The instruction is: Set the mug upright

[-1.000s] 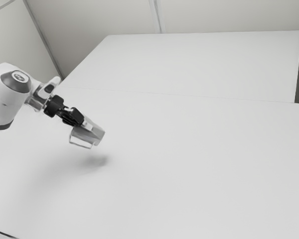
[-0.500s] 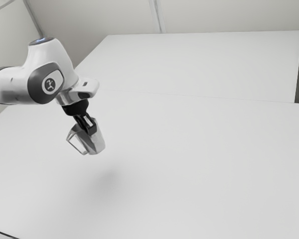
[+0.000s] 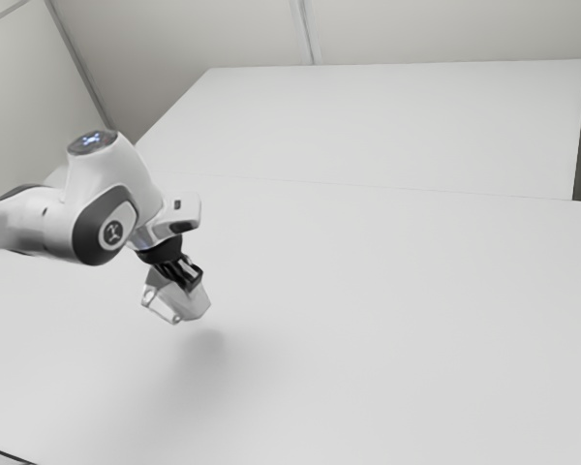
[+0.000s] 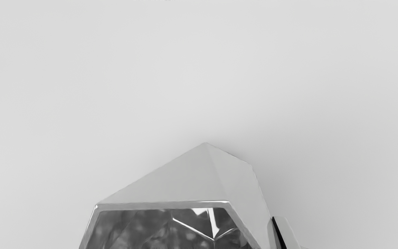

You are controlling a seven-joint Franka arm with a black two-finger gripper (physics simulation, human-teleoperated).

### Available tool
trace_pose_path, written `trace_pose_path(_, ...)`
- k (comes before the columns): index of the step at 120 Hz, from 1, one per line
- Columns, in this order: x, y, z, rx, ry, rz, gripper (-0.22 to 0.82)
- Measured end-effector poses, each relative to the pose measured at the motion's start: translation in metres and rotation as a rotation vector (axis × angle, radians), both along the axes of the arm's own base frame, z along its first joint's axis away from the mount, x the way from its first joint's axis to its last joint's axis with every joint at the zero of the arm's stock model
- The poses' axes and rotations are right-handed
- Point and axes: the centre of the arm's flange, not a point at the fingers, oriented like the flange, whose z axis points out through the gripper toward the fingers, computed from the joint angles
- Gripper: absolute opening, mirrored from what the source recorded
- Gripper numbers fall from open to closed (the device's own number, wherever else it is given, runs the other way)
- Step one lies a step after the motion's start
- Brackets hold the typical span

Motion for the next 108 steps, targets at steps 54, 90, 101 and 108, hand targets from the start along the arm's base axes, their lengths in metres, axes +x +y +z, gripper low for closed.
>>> trace_pose_path(54, 0.017, 0.005, -0.042, -0.022, 0.044, 0.114, -0.17)
trace_pose_path(90, 0.025, 0.008, -0.066, -0.031, 0.077, 0.156, -0.17)
trace_pose_path(101, 0.026, 0.008, -0.069, -0.036, 0.077, 0.164, -0.12)
trace_pose_path(108, 0.026, 0.008, -0.069, -0.04, 0.075, 0.166, -0.04)
